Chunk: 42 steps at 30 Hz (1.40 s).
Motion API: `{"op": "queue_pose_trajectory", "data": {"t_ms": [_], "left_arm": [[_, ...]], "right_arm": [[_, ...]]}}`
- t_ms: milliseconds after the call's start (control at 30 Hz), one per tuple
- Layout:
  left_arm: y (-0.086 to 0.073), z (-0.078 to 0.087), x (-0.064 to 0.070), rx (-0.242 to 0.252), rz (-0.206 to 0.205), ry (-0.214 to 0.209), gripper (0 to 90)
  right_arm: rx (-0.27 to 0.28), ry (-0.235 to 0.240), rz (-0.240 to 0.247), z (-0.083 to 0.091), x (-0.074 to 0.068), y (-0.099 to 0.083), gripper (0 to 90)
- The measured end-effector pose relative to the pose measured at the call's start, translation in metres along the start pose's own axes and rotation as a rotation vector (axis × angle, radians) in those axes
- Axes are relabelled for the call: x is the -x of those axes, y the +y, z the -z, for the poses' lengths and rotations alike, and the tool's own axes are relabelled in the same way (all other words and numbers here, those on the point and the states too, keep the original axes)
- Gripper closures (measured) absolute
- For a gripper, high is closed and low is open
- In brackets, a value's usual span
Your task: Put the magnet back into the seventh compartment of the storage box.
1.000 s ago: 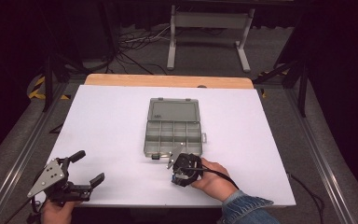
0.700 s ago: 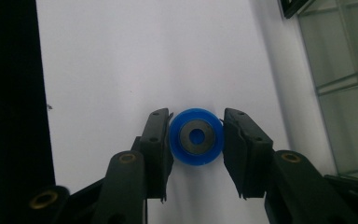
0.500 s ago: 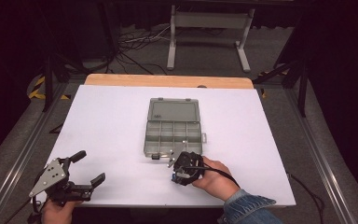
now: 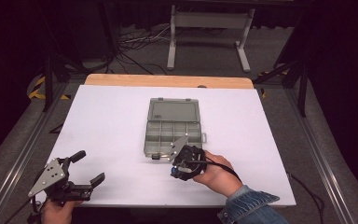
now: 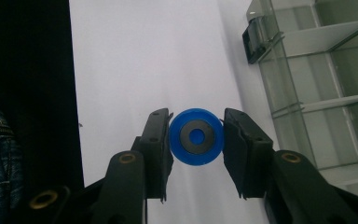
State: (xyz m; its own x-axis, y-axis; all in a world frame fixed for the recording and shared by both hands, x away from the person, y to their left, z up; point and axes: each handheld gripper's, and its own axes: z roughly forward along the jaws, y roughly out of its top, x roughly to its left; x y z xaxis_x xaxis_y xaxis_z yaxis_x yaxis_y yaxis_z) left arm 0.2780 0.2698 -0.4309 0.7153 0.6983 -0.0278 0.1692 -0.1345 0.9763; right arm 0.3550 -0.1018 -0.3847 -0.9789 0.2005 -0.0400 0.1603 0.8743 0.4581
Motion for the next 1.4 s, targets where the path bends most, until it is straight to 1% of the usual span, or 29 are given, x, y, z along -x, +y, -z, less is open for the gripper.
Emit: {"op": "queue_pose_trajectory", "data": {"t_ms": [33, 67, 100, 133, 167, 300, 367, 400, 500, 533, 567, 600, 633, 700, 833, 1000, 1067, 1100, 1133, 1400], "left_arm": [[0.000, 0.000, 0.000, 0.001, 0.002, 0.001, 0.4], [0.000, 0.000, 0.000, 0.000, 0.003, -0.001, 0.4], [0.000, 0.000, 0.000, -0.001, 0.000, -0.001, 0.4], [0.000, 0.000, 0.000, -0.002, -0.001, -0.002, 0.4], [0.000, 0.000, 0.000, -0.001, -0.003, -0.002, 0.4], [0.000, 0.000, 0.000, 0.004, 0.003, 0.002, 0.4], [0.000, 0.000, 0.000, 0.001, 0.002, 0.000, 0.4], [0.000, -0.001, 0.000, 0.001, 0.003, -0.002, 0.4], [0.000, -0.001, 0.000, -0.004, -0.002, -0.002, 0.4], [0.000, 0.000, 0.000, -0.005, -0.001, -0.002, 0.4], [0.000, 0.000, 0.000, -0.005, -0.001, -0.002, 0.4], [0.000, -0.001, 0.000, 0.003, 0.003, 0.000, 0.4], [0.000, 0.000, 0.000, -0.005, -0.001, -0.001, 0.4], [0.000, 0.000, 0.000, -0.005, -0.002, -0.001, 0.4], [0.000, 0.000, 0.000, -0.006, -0.003, -0.002, 0.4], [0.000, 0.000, 0.000, -0.006, -0.002, -0.001, 0.4], [0.000, 0.000, 0.000, -0.007, -0.003, -0.002, 0.4], [0.000, 0.000, 0.000, -0.007, -0.003, -0.002, 0.4], [0.000, -0.001, 0.000, -0.008, -0.003, -0.002, 0.4], [0.000, -0.001, 0.000, -0.010, -0.004, -0.003, 0.4]], "right_arm": [[0.000, 0.000, -0.002, 0.001, 0.000, 0.001, 62.4], [0.009, -0.005, 0.009, 0.002, 0.001, 0.001, 62.3], [0.006, -0.003, 0.001, 0.004, 0.000, 0.002, 62.3], [0.013, -0.007, 0.011, 0.005, 0.001, 0.003, 62.3], [0.010, -0.004, 0.003, 0.006, 0.001, 0.004, 62.3], [0.024, -0.011, 0.009, 0.010, 0.002, 0.006, 62.3], [0.017, -0.007, 0.006, 0.012, 0.002, 0.007, 62.3], [0.014, -0.013, 0.013, 0.013, 0.003, 0.008, 62.3], [0.015, -0.021, 0.006, 0.018, 0.005, 0.010, 62.3], [0.025, -0.033, 0.013, 0.019, 0.007, 0.011, 62.3], [0.025, -0.033, 0.013, 0.019, 0.007, 0.011, 62.3], [0.027, -0.042, -0.005, 0.022, 0.011, 0.011, 62.3], [0.027, -0.047, -0.016, 0.023, 0.012, 0.011, 62.2], [0.031, -0.056, -0.016, 0.024, 0.015, 0.011, 62.2], [0.049, -0.078, -0.044, 0.027, 0.025, 0.011, 62.2], [0.059, -0.092, -0.074, 0.030, 0.034, 0.010, 62.2], [0.064, -0.100, -0.084, 0.031, 0.038, 0.009, 62.2], [0.062, -0.104, -0.098, 0.031, 0.039, 0.009, 62.2], [0.064, -0.107, -0.097, 0.031, 0.041, 0.009, 62.2], [0.072, -0.129, -0.135, 0.030, 0.054, 0.007, 62.1]]}}
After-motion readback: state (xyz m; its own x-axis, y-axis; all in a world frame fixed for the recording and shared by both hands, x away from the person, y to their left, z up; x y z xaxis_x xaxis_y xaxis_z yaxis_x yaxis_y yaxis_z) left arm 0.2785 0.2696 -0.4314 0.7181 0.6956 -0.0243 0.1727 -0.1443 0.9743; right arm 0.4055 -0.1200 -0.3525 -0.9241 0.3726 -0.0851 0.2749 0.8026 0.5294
